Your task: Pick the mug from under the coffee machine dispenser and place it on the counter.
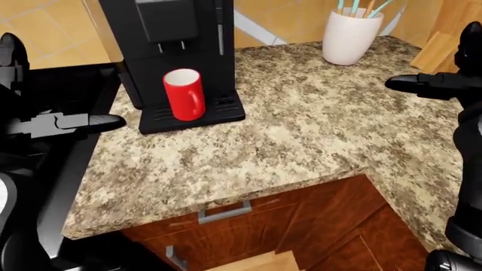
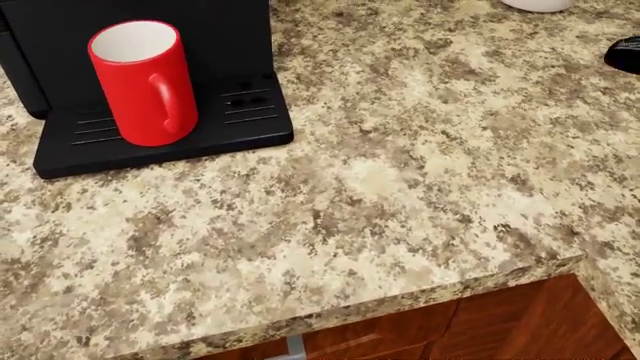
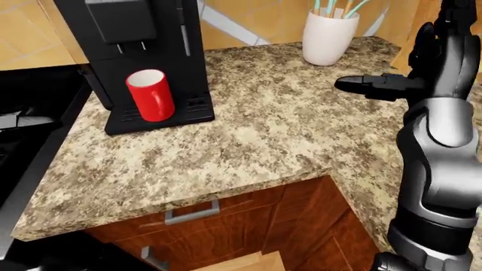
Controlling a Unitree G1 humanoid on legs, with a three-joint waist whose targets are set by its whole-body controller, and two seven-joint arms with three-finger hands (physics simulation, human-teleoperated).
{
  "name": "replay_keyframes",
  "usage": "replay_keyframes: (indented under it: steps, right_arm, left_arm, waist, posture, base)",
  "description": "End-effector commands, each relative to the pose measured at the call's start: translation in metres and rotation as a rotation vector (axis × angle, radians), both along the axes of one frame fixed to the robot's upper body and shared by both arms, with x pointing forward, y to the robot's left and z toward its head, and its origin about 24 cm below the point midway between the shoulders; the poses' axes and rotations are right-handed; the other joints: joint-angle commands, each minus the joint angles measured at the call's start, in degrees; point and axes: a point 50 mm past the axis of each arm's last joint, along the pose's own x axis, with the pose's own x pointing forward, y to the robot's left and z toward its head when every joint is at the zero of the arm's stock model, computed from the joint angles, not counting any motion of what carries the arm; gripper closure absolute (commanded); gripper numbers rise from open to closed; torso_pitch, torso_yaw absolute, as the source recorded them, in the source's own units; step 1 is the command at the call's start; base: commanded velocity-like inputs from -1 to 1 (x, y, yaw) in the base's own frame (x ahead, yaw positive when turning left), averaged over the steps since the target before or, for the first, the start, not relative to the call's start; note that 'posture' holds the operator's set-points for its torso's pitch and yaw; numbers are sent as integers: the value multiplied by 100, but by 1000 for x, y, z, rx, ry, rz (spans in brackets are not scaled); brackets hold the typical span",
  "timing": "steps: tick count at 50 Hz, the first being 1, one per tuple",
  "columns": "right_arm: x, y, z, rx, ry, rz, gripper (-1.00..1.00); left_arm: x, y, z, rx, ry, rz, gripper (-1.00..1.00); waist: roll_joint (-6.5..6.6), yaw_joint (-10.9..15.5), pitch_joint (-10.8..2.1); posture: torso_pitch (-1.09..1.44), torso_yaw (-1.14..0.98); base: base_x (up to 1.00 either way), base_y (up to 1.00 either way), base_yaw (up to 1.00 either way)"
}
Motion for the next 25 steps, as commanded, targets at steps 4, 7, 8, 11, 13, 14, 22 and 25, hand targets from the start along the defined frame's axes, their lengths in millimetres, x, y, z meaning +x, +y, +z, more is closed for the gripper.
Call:
replay_keyframes:
  steps: [4,7,8,11,13,14,22,25]
  right_arm:
    - [-7,1,8,-86,-51,-6,-100]
    - [-9,2,9,-88,-51,0,-100]
    - [-9,2,9,-91,-47,-1,-100]
    - [-9,2,8,-86,-40,5,-100]
    - [-9,2,9,-82,-40,5,-100]
    - [-9,2,8,-84,-38,8,-100]
    - [-9,2,7,-24,-8,13,-100]
    - [-9,1,7,-7,-1,24,-100]
  left_arm:
    - [-7,-1,12,31,-71,8,-100]
    - [-7,-1,12,32,-70,8,-100]
    - [-7,-1,12,31,-70,8,-100]
    - [-7,-1,12,30,-69,8,-100]
    - [-7,-1,13,30,-71,8,-100]
    - [-6,-1,13,31,-70,7,-100]
    - [-7,0,13,32,-71,10,-100]
    - [-7,-1,12,32,-70,10,-100]
  waist:
    - [16,0,-121]
    - [53,89,-139]
    - [26,92,-113]
    - [17,128,-105]
    - [9,163,-86]
    - [1,174,-93]
    - [475,30,-126]
    - [267,19,-94]
  posture:
    - [0,0]
    - [0,0]
    - [0,0]
    - [0,0]
    - [0,0]
    - [0,0]
    - [0,0]
    - [0,0]
  base:
    - [0,0,0]
    - [0,0,69]
    - [0,0,100]
    - [0,0,100]
    - [0,0,100]
    - [0,0,100]
    - [0,0,71]
    - [0,0,0]
